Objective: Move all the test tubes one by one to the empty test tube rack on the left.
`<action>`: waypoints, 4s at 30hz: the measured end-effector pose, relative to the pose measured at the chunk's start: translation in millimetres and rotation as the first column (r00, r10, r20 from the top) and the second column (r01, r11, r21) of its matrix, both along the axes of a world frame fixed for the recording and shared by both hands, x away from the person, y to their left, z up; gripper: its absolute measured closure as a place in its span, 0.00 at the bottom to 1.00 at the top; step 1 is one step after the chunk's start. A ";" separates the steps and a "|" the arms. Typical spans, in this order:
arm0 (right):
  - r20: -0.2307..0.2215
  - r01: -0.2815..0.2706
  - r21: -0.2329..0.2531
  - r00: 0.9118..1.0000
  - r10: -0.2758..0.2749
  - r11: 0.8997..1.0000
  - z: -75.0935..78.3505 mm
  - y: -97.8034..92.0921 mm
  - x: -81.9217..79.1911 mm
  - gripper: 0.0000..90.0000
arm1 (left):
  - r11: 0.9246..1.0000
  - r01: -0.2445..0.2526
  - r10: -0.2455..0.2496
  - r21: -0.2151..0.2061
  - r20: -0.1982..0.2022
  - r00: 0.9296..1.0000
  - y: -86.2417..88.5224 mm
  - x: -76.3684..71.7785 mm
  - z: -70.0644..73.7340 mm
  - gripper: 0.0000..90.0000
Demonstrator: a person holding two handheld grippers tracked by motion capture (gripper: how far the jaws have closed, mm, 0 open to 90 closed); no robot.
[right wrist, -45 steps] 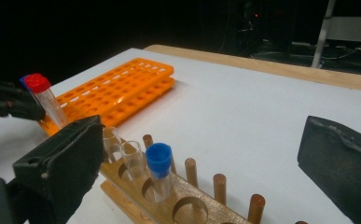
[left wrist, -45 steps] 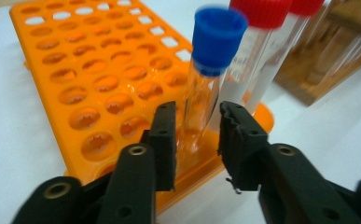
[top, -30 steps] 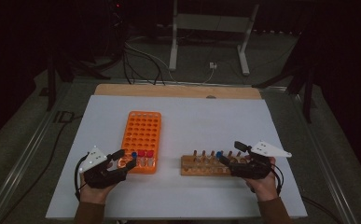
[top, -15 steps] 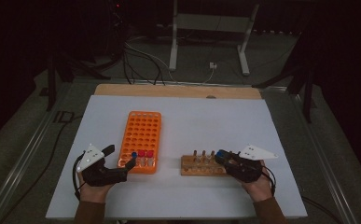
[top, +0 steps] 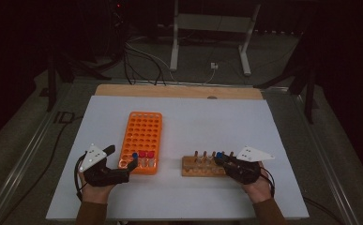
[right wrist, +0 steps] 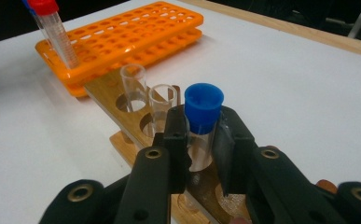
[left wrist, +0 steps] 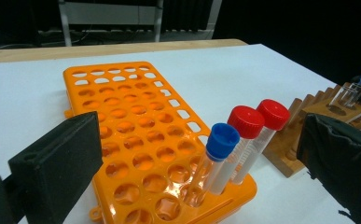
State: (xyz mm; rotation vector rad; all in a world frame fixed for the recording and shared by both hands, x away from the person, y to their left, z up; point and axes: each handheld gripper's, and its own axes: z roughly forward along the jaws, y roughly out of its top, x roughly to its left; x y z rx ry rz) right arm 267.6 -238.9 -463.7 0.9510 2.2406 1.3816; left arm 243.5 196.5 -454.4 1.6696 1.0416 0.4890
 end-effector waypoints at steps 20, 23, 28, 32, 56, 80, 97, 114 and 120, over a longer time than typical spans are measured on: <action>0.060 0.013 0.140 0.998 -0.021 0.990 56.2 -17.7 0.2 0.86 | 0.998 0.063 -0.062 -0.015 0.062 0.996 -10.7 5.4 24.0 0.03; 0.068 0.012 0.124 0.997 -0.021 0.992 60.8 -11.0 4.8 0.86 | 0.997 0.075 -0.074 -0.016 0.071 0.995 -15.2 6.6 28.3 0.04; 0.077 0.002 0.115 0.997 -0.011 0.993 66.7 2.1 11.2 0.86 | 0.995 0.100 -0.098 -0.019 0.080 0.992 -24.9 9.0 33.6 0.04; 0.078 -0.010 0.107 0.997 0.002 0.994 70.3 13.7 14.6 0.86 | 0.993 0.120 -0.119 -0.008 0.085 0.989 -33.9 10.2 37.0 0.04; 0.057 -0.131 0.103 0.990 0.126 0.986 80.2 70.7 16.7 0.85 | 0.951 0.305 -0.307 0.053 0.046 0.951 -113.5 21.7 39.4 0.22; 0.032 -0.203 0.092 0.979 0.201 0.975 76.5 88.2 12.8 0.85 | 0.919 0.376 -0.385 0.120 0.059 0.921 -131.8 22.7 34.7 0.86; 0.044 -0.105 0.129 0.994 0.100 0.986 70.4 51.0 13.6 0.17 | 0.961 0.261 -0.269 0.092 0.090 0.959 -91.6 28.1 45.5 0.86; 0.029 0.003 0.104 1.000 -0.006 0.995 54.8 18.5 13.6 0.02 | 0.994 0.092 -0.097 0.055 0.096 0.991 -23.4 25.1 39.5 0.86; 0.018 0.036 0.110 0.999 -0.038 0.993 48.8 8.1 13.1 0.02 | 0.997 0.057 -0.060 0.047 0.076 0.995 -6.1 21.3 30.7 0.86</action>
